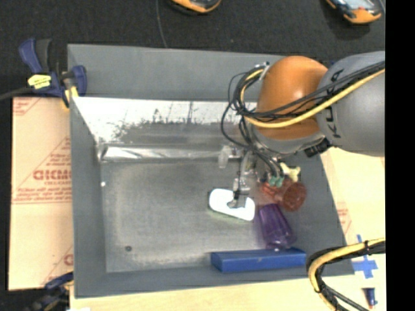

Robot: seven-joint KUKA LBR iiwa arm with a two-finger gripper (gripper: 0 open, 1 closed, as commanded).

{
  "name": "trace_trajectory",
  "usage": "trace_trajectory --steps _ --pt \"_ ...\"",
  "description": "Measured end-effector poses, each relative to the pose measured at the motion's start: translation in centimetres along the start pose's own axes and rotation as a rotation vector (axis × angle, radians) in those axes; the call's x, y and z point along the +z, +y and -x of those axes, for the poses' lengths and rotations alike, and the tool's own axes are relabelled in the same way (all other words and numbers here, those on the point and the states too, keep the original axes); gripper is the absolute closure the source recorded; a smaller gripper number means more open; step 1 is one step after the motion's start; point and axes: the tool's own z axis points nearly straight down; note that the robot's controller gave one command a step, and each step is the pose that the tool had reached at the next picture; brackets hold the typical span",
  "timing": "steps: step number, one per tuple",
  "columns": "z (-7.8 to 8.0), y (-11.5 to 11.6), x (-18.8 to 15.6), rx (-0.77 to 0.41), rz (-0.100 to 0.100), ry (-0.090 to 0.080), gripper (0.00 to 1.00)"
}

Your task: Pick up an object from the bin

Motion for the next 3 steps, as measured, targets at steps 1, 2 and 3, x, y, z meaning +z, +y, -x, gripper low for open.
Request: trace_trajectory --steps 1,2,3 --pt "0.2 0.0 -0.5 0.0 0.0 -0.008 0.0" --pt "0.3 -2.5 5.4 0.086 0.001 -0.012 0.0" --pt "-0.6 -4.6 6.5 0.111 0.001 -0.013 0.0"
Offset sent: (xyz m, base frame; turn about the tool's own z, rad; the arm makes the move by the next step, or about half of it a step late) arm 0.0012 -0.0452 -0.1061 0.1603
